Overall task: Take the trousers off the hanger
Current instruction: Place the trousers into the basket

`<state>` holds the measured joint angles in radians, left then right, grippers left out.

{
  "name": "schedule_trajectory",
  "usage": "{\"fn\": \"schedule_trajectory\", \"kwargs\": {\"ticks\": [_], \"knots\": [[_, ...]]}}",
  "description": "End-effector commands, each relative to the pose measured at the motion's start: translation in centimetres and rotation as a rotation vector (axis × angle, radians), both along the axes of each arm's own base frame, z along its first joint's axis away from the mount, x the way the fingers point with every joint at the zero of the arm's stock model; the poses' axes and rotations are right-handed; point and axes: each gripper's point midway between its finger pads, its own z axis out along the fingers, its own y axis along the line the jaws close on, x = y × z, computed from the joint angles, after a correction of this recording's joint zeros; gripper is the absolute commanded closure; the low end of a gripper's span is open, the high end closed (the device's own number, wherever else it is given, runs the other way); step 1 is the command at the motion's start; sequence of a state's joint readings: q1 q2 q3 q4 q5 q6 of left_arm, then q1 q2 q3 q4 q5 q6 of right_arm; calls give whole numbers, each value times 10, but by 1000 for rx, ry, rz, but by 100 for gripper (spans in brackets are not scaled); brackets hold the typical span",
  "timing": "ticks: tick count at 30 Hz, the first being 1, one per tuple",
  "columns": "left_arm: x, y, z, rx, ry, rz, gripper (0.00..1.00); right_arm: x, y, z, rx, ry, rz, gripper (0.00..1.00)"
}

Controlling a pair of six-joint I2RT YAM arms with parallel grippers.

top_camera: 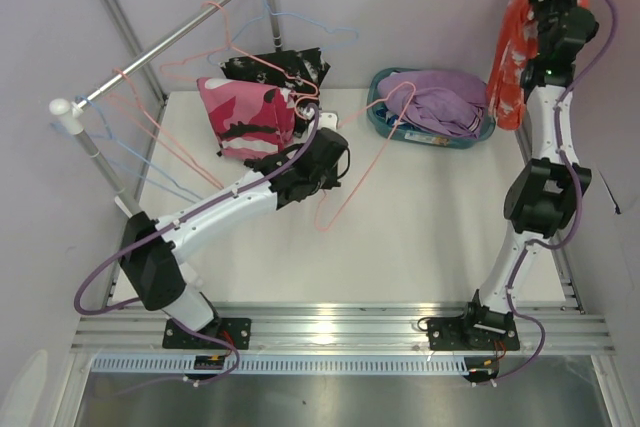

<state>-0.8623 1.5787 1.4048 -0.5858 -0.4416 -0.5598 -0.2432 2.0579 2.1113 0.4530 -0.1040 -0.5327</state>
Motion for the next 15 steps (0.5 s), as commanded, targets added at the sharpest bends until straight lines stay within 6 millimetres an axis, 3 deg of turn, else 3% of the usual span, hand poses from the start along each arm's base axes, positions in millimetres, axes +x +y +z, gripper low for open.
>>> {"fn": "schedule_trajectory", "kwargs": {"ticks": [1, 4, 11, 12, 14, 15], "knots": [[12, -1, 33, -37, -80, 13, 100, -25, 45, 70, -125, -251, 82, 100], [12, 8, 35, -34, -84, 29, 100, -5, 70, 52, -102, -214, 120, 100], [4, 20, 27, -29, -75, 41, 100, 18, 147, 29, -87, -173, 223, 100], [4, 21, 28, -35, -81, 42, 100, 19, 148, 31, -87, -176, 219, 100], [1, 27, 27, -40, -84, 47, 100, 27, 181, 22, -67, -154, 263, 100], [0, 30, 27, -42, -88, 47, 100, 28, 185, 25, -51, -164, 259, 100]]}}
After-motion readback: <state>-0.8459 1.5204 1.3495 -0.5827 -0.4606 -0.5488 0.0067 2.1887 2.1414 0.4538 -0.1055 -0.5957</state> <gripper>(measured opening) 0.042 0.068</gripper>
